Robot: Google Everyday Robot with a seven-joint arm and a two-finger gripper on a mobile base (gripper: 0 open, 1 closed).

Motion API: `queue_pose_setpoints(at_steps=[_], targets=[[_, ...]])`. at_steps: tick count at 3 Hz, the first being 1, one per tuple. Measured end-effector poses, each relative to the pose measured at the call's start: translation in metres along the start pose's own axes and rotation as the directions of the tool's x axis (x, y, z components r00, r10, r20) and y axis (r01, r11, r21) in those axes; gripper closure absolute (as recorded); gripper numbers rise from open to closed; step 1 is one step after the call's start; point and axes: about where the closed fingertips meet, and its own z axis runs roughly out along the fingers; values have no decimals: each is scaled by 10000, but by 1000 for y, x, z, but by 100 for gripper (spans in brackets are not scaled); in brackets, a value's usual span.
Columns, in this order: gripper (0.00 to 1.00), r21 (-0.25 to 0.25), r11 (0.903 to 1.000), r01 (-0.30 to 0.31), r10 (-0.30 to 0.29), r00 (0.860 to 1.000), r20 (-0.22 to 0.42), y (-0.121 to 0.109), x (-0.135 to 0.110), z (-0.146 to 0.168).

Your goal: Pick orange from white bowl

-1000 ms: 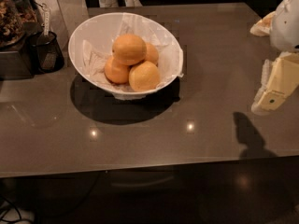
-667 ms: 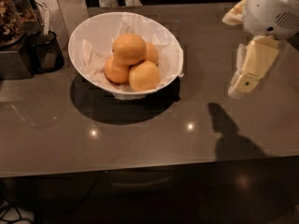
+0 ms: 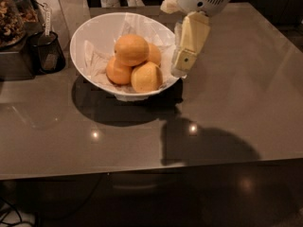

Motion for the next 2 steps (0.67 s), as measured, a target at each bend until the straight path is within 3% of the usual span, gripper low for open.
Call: queue_pose_setpoints(at_steps=[2], targets=[[0, 189, 9998, 96, -105, 9989, 461, -18, -8, 6]])
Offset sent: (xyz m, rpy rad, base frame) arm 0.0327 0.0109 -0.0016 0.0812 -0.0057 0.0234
